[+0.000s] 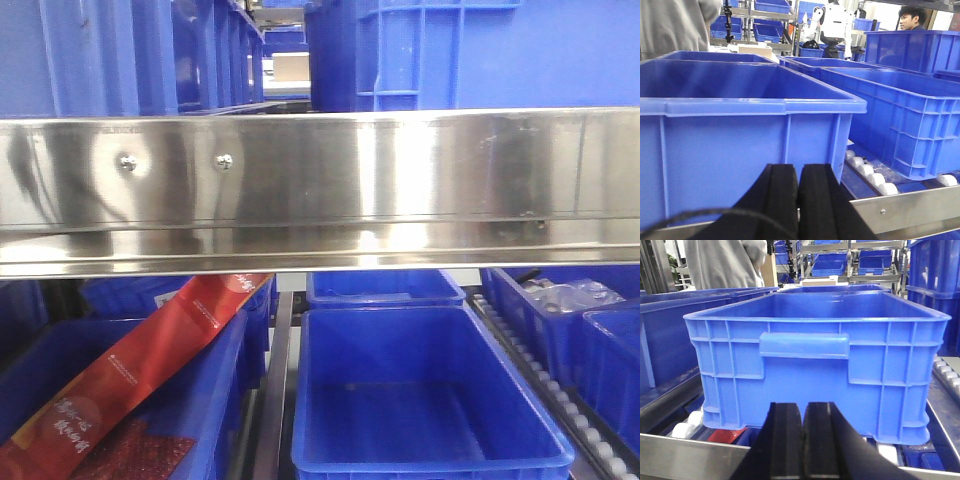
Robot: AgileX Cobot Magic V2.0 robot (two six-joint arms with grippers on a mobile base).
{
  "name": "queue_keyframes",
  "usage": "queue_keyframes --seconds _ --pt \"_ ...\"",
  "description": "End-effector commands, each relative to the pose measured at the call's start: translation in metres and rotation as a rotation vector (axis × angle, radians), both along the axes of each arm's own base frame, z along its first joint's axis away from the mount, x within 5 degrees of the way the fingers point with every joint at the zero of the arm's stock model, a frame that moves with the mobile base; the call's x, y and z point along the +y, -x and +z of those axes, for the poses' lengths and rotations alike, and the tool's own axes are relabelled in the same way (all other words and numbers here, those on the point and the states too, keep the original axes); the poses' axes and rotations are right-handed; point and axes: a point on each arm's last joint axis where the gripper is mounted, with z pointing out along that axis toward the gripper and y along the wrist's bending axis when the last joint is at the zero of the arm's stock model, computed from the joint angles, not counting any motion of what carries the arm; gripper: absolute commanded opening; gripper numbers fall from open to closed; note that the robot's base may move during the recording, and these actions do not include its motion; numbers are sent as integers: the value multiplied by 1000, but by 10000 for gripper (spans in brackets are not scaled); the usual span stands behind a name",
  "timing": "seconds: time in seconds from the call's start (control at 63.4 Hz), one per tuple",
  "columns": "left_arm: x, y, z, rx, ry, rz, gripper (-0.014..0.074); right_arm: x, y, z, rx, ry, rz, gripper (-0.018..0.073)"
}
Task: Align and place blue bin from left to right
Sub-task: 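Open both grippers and withdraw them from the blue bin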
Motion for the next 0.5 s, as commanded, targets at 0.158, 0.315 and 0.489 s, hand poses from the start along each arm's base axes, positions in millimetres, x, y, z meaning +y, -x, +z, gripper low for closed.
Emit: queue_keyframes --seconds 0.158,0.315,0.489 --pt "3 1 -1 -9 -29 71 -8 -1 1 2 -31 7 -1 -70" --pt "1 -2 -18 -129 -114 187 -8 -1 1 2 -31 7 -1 -70" --pt "-2 -16 -74 -248 -92 263 -9 -1 1 2 -31 7 -1 -70"
